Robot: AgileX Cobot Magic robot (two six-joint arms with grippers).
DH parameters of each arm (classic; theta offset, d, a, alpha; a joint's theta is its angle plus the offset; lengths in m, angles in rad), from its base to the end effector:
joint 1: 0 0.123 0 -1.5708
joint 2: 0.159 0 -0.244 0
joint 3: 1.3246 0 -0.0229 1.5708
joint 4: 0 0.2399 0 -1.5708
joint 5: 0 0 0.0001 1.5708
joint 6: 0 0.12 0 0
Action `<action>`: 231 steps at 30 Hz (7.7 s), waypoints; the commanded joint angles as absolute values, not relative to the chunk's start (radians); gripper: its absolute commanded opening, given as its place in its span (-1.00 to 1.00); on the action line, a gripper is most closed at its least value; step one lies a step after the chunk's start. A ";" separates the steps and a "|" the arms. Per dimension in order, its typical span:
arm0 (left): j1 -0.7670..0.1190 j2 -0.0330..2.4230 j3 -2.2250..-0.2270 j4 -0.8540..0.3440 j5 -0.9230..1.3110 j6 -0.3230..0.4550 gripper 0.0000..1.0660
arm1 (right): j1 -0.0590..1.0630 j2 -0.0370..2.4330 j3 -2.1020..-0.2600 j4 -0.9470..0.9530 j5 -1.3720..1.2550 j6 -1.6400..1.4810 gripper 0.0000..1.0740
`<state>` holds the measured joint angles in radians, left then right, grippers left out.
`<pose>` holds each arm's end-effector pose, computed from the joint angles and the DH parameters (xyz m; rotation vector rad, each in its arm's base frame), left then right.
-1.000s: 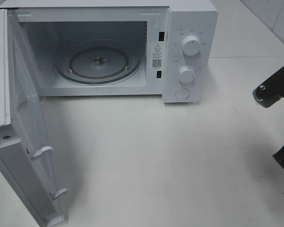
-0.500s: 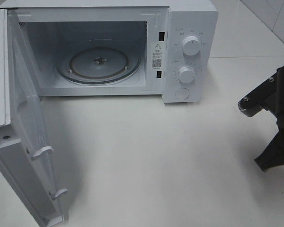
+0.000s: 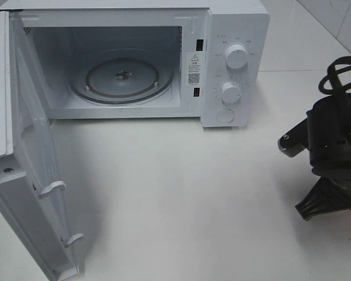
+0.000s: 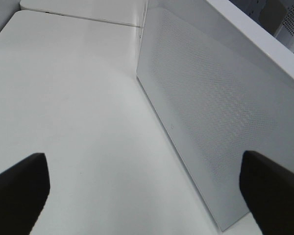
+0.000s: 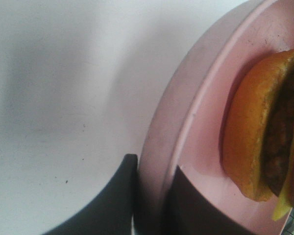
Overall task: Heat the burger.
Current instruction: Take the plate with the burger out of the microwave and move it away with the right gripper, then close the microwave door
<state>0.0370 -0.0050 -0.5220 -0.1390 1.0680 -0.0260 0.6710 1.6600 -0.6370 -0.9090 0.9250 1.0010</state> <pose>0.0495 -0.0128 0.2655 -0.0544 2.0198 -0.1587 0.2162 0.0751 0.0869 -0.4670 2.6787 -0.8753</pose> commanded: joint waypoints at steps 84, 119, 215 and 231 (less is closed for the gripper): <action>0.039 -0.024 -0.516 -0.139 1.068 -0.024 0.83 | 0.564 0.632 -0.571 -0.181 0.906 0.202 0.42; 0.039 -0.024 -0.516 -0.139 1.068 -0.024 0.83 | 0.144 0.055 -0.494 -0.195 0.962 0.116 0.42; 0.039 0.370 -0.416 -0.108 0.543 -0.019 -1.00 | 0.049 -0.029 -0.494 -0.138 0.962 0.079 0.36; 0.039 0.634 -0.171 -0.096 -0.213 0.000 -1.00 | 0.049 -0.029 -0.494 -0.138 0.962 0.079 0.36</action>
<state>0.0370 0.5870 -0.1930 -0.1070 -0.0990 -0.0060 0.0530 -0.0040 -0.4960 -0.1390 0.9630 0.0850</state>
